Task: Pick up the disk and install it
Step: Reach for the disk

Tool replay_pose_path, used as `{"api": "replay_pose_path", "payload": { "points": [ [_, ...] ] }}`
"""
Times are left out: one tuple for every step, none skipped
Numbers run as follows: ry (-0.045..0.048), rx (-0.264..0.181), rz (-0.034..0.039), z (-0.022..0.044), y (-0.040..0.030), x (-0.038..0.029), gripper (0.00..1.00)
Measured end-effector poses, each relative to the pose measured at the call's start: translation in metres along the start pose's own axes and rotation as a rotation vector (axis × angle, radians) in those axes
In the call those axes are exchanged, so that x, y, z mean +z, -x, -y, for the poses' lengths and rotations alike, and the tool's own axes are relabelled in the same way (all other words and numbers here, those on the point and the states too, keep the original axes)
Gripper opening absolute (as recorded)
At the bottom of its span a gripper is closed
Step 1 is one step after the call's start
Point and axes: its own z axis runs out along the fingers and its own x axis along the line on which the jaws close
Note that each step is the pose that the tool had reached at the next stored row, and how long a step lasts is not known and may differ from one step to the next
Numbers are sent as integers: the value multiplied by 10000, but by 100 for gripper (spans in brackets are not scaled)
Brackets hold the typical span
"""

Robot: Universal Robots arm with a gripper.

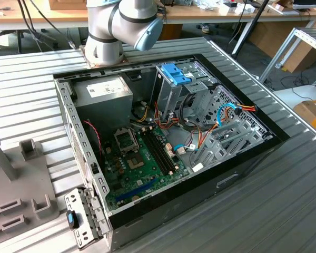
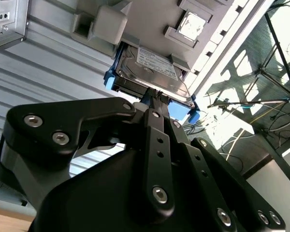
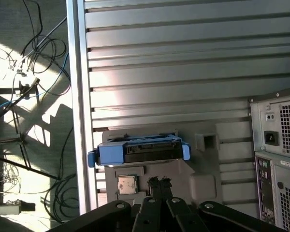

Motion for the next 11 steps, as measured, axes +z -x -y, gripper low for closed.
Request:
{"api": "replay_pose_path", "payload": {
  "points": [
    [-1,2,-11,0,-1,0,11],
    [-1,2,-13,0,-1,0,11],
    [-2,2,-18,0,-1,0,11],
    [-1,1,-19,0,0,0,11],
    [-2,1,-22,0,0,0,11],
    [-1,-4,-21,-1,1,0,11],
    [-3,-23,-24,-8,0,-1,11],
    [-4,-40,-24,-16,-1,1,11],
    [-4,-62,-25,-33,-4,4,11],
    [-4,-74,-27,-47,-6,4,11],
    [-4,-110,-26,-87,-30,11,11]
  ]
}}
